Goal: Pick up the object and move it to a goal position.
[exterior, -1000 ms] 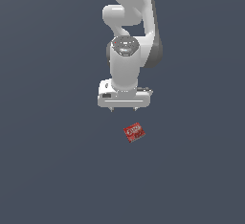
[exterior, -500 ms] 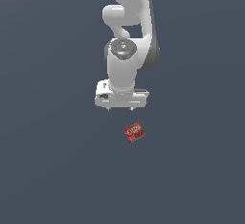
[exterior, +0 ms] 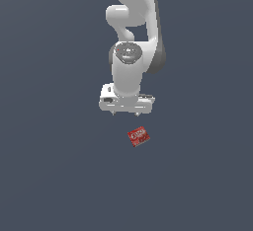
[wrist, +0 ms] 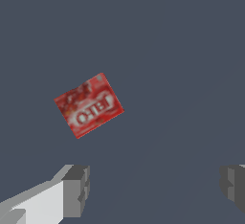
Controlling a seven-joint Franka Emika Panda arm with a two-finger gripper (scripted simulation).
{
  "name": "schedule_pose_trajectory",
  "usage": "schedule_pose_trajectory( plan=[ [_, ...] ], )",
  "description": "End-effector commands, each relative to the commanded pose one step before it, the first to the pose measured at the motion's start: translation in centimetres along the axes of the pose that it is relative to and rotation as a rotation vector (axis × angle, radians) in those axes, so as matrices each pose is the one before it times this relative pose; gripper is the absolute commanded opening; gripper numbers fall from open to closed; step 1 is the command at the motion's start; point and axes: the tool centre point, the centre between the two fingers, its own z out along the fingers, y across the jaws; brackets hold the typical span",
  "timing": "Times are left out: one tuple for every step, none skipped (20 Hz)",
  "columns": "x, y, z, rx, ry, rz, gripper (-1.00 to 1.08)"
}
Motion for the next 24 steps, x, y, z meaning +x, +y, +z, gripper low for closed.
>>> schedule_pose_trajectory(
  plan=[
    [0.156, -0.254, 0.279, 0.00262, 0.00052, 0.03488, 1.0],
    [0.073, -0.119, 0.133, 0.00122, 0.00029, 0.01701, 1.0],
    [0.075, -0.128, 0.144, 0.00127, 0.00028, 0.01832, 1.0],
    [0.078, -0.139, 0.154, 0.00136, 0.00029, 0.01966, 1.0],
    [0.079, -0.151, 0.165, 0.00144, 0.0003, 0.02099, 1.0],
    [0.08, -0.161, 0.177, 0.0015, 0.0003, 0.02234, 1.0],
    [0.08, -0.172, 0.188, 0.00155, 0.00029, 0.02369, 1.0],
    [0.079, -0.183, 0.2, 0.0016, 0.00029, 0.02504, 1.0],
    [0.077, -0.192, 0.21, 0.00163, 0.00028, 0.02621, 1.0],
    [0.071, -0.195, 0.212, 0.0016, 0.00027, 0.0264, 1.0],
    [0.065, -0.196, 0.213, 0.00156, 0.00025, 0.0264, 1.0],
    [0.058, -0.196, 0.214, 0.00152, 0.00023, 0.02639, 1.0],
    [0.052, -0.197, 0.215, 0.00148, 0.00022, 0.02639, 1.0],
    [0.046, -0.197, 0.216, 0.00144, 0.00022, 0.02639, 1.0],
    [0.039, -0.197, 0.216, 0.0014, 0.00021, 0.02638, 1.0],
    [0.033, -0.197, 0.217, 0.00136, 0.00021, 0.02638, 1.0],
    [0.027, -0.196, 0.218, 0.00133, 0.0002, 0.02638, 1.0],
    [0.02, -0.196, 0.218, 0.00129, 0.0002, 0.02637, 1.0],
    [0.014, -0.195, 0.219, 0.00126, 0.00021, 0.02636, 1.0],
    [0.008, -0.195, 0.22, 0.00123, 0.00021, 0.02636, 1.0],
    [0.002, -0.193, 0.22, 0.00119, 0.00022, 0.02635, 1.0],
    [-0.005, -0.193, 0.221, 0.00117, 0.00023, 0.02633, 1.0],
    [-0.01, -0.191, 0.221, 0.00114, 0.00024, 0.02633, 1.0],
    [-0.016, -0.189, 0.222, 0.00111, 0.00025, 0.02632, 1.0]
  ],
)
